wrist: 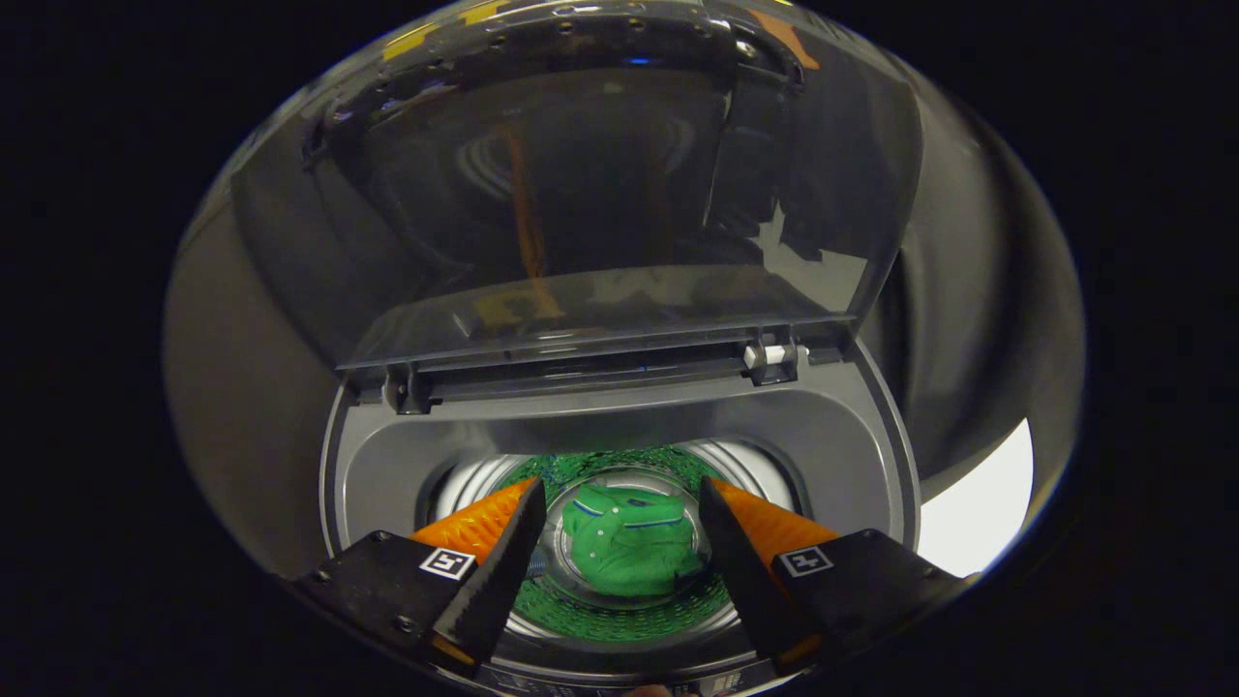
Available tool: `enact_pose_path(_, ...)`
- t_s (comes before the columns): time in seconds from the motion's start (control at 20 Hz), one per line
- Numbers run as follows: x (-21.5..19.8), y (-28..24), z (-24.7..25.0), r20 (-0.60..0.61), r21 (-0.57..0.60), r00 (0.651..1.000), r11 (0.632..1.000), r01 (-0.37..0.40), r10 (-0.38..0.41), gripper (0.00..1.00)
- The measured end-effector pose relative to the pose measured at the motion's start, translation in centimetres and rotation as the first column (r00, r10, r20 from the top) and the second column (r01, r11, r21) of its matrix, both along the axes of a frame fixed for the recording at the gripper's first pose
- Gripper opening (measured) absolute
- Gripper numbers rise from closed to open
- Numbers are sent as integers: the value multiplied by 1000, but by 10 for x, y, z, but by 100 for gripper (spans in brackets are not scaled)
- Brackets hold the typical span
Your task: Put the clothes into the washing machine and then close the washing machine lid.
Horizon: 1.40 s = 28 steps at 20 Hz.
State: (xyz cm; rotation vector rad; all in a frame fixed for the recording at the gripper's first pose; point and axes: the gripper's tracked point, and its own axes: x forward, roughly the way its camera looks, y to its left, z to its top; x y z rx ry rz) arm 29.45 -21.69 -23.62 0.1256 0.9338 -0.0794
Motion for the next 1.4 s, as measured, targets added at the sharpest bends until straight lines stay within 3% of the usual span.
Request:
enact_pose_path(0.65, 3, 2, 79, 141, -16, 989, 999, -51, 52, 98)
enact_pose_path(1.0, 6, -1, 156, 245, -65, 965, 995, -80, 93, 98)
enact_pose_path(1.4, 22, -22, 258, 377, -133, 922, 990, -42, 90, 99)
